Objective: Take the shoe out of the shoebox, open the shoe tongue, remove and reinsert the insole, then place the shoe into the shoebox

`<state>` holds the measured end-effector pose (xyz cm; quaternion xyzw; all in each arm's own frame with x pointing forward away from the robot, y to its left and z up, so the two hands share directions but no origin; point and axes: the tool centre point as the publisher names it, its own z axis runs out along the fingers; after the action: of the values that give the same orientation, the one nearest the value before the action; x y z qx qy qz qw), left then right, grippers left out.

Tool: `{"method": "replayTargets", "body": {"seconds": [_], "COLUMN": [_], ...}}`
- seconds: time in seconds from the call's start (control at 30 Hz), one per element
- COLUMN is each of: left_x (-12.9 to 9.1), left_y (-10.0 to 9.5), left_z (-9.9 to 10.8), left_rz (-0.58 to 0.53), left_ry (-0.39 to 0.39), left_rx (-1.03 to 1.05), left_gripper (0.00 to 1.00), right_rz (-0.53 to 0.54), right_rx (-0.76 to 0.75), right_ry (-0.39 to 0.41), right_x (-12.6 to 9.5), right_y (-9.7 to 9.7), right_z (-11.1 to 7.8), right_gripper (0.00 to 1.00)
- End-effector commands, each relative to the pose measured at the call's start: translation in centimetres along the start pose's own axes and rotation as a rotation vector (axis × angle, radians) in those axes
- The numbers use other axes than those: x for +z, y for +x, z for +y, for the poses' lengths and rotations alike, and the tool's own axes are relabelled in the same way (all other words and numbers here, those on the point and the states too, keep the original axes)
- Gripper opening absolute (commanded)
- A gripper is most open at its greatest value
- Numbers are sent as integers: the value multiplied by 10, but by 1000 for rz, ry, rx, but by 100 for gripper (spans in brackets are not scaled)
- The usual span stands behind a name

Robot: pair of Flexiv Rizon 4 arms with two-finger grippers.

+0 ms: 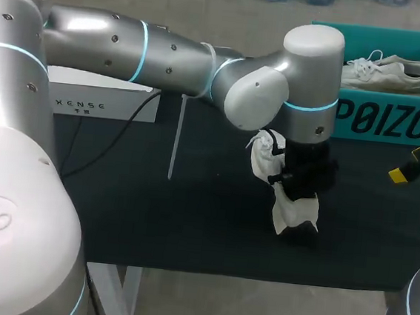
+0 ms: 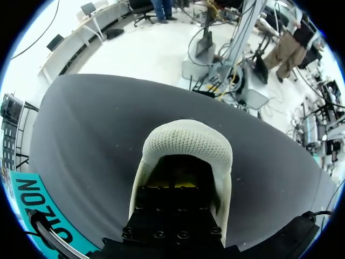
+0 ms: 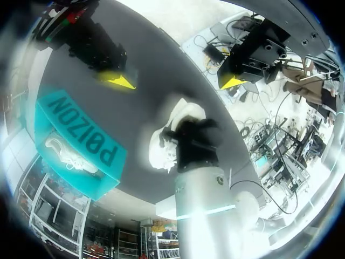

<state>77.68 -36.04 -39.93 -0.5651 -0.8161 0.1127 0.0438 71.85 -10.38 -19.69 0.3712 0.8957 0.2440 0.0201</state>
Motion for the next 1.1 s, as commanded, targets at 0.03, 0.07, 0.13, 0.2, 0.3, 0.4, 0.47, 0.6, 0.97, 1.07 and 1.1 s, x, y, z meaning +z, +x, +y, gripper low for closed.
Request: {"method": "replayTargets", "body": {"seconds": [0.03, 0.07, 0.13, 0.2, 0.3, 0.4, 0.47, 0.6, 0.97, 1.07, 1.1], "left_x": [-27, -30, -37, -41, -43, -44, -46, -49, -60, -60, -60], "left_y": [5, 5, 6, 6, 5, 5, 5, 5, 13, 17, 18], "left_z": [-2, -1, 0, 4, 8, 11, 13, 15, 25, 27, 27], "left_rz": [15, 20, 27, 35, 41, 45, 46, 50, 53, 52, 51], "left_ry": [-50, -63, -92, -116, -146, -182, -212, -264, -364, -365, -365], "left_rx": [8, 9, 4, 1, 4, -11, -21, -30, -66, -72, -76], "left_gripper": [0, 0, 0, 0, 0, 0, 0, 0, 0, 0, 8], "right_rz": [-3, -3, -3, -3, -3, -3, -3, -3, -3, -3, -3], "right_rx": [0, 0, 0, 0, 0, 0, 0, 0, 0, 0, 0], "right_ry": [-1, -1, -1, -1, -1, -1, -1, -1, -1, -1, -1], "right_x": [0, 0, 0, 0, 0, 0, 0, 0, 0, 0, 0], "right_y": [1, 1, 1, 1, 1, 1, 1, 1, 1, 1, 1], "right_z": [-1, -1, -1, -1, -1, -1, -1, -1, -1, -1, -1], "right_gripper": [100, 100, 100, 100, 100, 100, 100, 100, 100, 100, 100]}}
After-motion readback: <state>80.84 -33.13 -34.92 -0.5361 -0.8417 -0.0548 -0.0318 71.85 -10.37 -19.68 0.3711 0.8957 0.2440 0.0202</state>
